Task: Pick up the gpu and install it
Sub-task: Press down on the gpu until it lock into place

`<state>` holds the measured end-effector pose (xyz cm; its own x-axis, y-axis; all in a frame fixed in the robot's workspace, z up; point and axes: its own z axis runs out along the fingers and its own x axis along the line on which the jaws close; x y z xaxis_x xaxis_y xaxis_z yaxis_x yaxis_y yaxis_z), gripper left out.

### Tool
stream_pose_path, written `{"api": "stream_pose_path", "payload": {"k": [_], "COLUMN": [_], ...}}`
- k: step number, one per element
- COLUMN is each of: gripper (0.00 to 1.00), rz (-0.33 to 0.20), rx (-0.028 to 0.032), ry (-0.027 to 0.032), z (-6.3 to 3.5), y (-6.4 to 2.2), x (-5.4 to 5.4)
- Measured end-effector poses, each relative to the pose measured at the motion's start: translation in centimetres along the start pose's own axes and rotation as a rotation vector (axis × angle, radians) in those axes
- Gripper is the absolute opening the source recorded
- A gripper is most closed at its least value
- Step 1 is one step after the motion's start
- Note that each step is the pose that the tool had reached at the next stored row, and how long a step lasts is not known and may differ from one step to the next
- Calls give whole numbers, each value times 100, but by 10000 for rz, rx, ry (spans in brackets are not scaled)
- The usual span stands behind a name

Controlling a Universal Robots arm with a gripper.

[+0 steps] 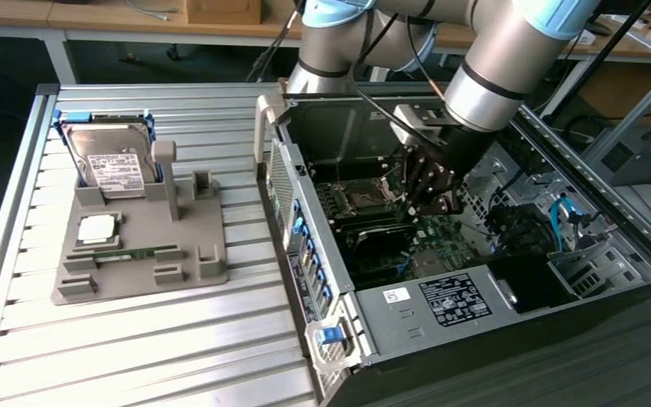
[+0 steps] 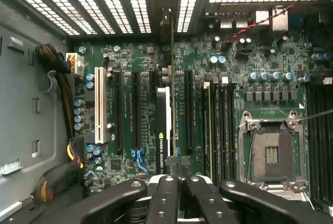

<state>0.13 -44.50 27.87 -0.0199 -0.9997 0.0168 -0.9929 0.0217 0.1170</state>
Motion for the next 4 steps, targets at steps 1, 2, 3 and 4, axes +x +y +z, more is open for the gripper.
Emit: {"api": "stream_pose_path", "payload": {"k": [1,2,3,4], "gripper": [11,11,11,11], "rz": [0,0,-1,-1], "rx": [0,0,0,0], "ry": [0,0,0,0], "z": [0,0,0,0], "y": [0,0,0,0], "x": [0,0,0,0]}}
